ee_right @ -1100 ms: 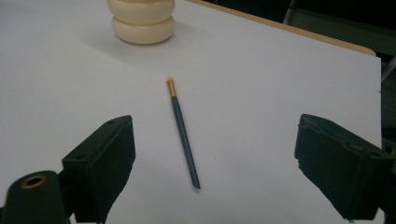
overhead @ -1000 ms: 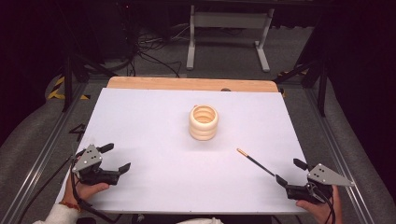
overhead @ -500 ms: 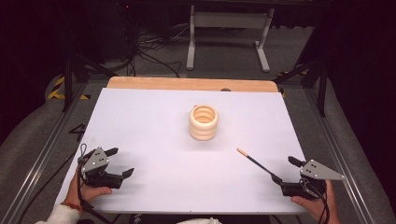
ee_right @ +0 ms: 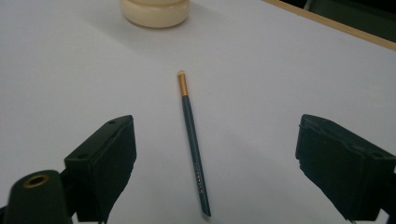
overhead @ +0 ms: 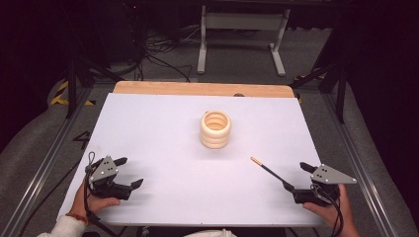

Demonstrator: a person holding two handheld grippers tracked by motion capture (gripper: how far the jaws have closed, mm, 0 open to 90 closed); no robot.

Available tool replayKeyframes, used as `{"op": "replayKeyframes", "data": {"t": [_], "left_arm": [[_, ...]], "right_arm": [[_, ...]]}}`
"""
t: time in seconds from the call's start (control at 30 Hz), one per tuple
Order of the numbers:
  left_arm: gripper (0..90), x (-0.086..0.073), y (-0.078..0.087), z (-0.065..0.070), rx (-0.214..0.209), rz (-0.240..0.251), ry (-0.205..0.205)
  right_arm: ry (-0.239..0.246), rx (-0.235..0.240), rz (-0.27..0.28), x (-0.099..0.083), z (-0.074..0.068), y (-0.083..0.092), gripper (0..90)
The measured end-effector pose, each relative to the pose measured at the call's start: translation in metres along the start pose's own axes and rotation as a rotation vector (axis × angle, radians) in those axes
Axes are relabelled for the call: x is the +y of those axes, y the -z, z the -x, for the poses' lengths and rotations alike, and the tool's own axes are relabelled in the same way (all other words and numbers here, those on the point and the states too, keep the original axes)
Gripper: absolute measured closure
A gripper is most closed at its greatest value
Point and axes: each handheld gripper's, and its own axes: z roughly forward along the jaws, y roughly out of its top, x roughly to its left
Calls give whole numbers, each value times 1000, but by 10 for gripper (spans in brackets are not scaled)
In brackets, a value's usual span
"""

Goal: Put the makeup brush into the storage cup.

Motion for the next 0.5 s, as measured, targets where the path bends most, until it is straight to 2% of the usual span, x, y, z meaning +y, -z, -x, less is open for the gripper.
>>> {"op": "replayKeyframes", "data": {"t": [0.03, 0.23, 0.5], "left_arm": [[75, 0, 0, 0, 2, 1, -2], [77, -1, 0, 0, -5, 5, 3], [83, 0, -1, 0, -16, 5, 7]], "right_arm": [[4, 19, -21, 3, 0, -1, 134], [18, 35, -79, 10, 0, -10, 154], [2, 55, -105, 19, 5, -18, 179]]}}
